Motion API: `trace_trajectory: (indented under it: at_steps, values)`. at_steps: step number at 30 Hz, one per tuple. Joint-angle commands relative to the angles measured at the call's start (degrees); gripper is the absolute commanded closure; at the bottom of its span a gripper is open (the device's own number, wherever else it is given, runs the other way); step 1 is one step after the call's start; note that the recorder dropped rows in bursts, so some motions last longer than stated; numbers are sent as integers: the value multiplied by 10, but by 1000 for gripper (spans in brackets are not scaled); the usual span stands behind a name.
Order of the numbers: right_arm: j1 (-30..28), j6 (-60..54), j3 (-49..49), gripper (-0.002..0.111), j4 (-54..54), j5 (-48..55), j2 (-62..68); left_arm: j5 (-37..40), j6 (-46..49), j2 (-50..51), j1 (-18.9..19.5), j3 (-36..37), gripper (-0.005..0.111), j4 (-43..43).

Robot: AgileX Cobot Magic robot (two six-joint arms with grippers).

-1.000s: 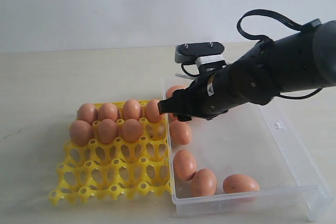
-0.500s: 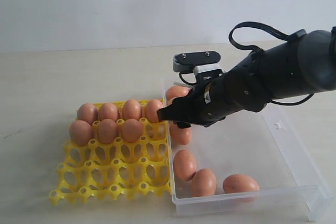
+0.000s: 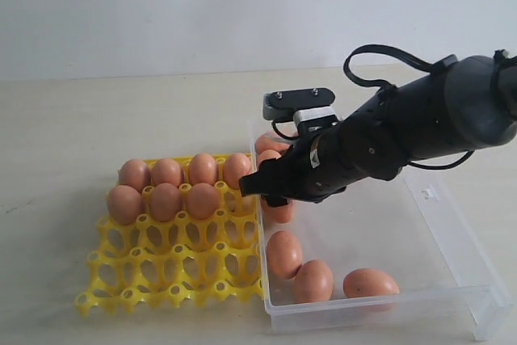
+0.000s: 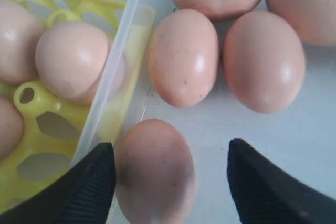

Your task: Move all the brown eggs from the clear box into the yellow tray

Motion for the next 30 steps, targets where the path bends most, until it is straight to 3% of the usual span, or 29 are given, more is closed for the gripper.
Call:
trace_trajectory:
  at_steps: [1,9,11,16,20,22,23,24,25,28,30]
  values:
    - [10,-7,2,48,3,-20,16,-4,-2,-3,-1,-3,107,-2]
    - [10,-7,2,68,3,-37,25,-4,-3,-3,-1,-3,107,-2]
    - [10,-7,2,65,3,-37,31,-4,-2,-3,-1,-3,107,-2]
    - [10,-12,2,46,3,-31,38,-4,-2,-3,-1,-3,107,-2]
    - [10,-12,2,46,3,-31,38,-4,-2,-3,-1,-3,107,-2]
    - [10,-13,2,56,3,-31,38,-4,-2,-3,-1,-3,107,-2]
    - [10,-13,2,73,3,-31,38,-4,-2,-3,-1,-3,107,-2]
    - [10,-13,2,81,2,-31,37,-4,-2,-3,-1,-3,107,-2]
    - [10,-13,2,104,-9,-31,29,-4,-2,-3,-1,-3,107,-2]
    - [10,-38,9,108,-11,-35,-20,-4,-2,-3,-1,-3,107,-2]
    - [10,-62,55,108,-11,-157,-96,-4,-2,-3,-1,-3,107,-2]
